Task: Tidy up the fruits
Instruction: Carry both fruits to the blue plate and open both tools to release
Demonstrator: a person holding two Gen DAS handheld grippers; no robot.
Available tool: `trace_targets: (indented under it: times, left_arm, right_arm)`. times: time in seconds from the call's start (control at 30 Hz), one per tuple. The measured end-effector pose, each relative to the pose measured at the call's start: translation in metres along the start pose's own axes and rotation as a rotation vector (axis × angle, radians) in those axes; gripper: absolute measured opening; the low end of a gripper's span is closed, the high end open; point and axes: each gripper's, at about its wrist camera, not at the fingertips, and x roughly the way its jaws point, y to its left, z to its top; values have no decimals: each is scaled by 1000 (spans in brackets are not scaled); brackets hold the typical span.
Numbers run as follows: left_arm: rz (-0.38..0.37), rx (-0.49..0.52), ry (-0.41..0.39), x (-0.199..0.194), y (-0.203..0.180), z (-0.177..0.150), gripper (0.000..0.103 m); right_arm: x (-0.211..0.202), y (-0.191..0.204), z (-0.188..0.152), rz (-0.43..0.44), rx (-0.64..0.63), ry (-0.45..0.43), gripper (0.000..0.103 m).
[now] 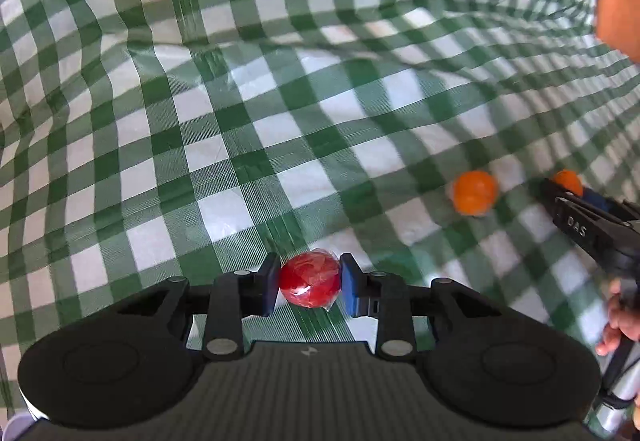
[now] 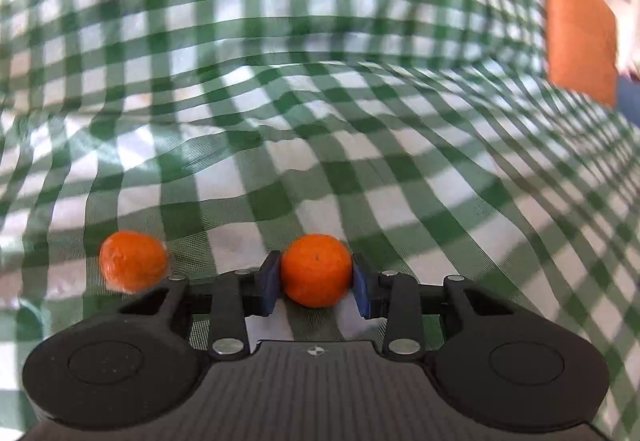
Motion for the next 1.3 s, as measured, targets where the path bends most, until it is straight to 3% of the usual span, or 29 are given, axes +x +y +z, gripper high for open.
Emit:
trace_targets:
  times: [0.2, 0.33, 0.5, 0.73, 1.03, 1.3]
  left_arm:
    - [-47, -12, -49, -77, 0, -29, 35]
    - [-12, -20, -44, -127, 5, -59, 35]
    - [70, -41, -10, -181, 14, -104, 35]
    - [138, -83, 2, -246, 39, -172, 35]
    - [183, -166, -3, -289, 80, -229, 35]
    - [208, -226, -11, -300, 112, -242, 35]
  right_arm:
    - [-55, -22, 0, -13, 67, -40, 38]
    - [-118, -25, -8, 34, 50, -84, 38]
    - [-199, -12, -23, 141, 6, -112, 38]
    - [-294, 27, -59, 319, -63, -79, 38]
    - [-362, 93, -109, 477, -212, -7, 38]
    - [-381, 139, -126, 530, -322, 25, 38]
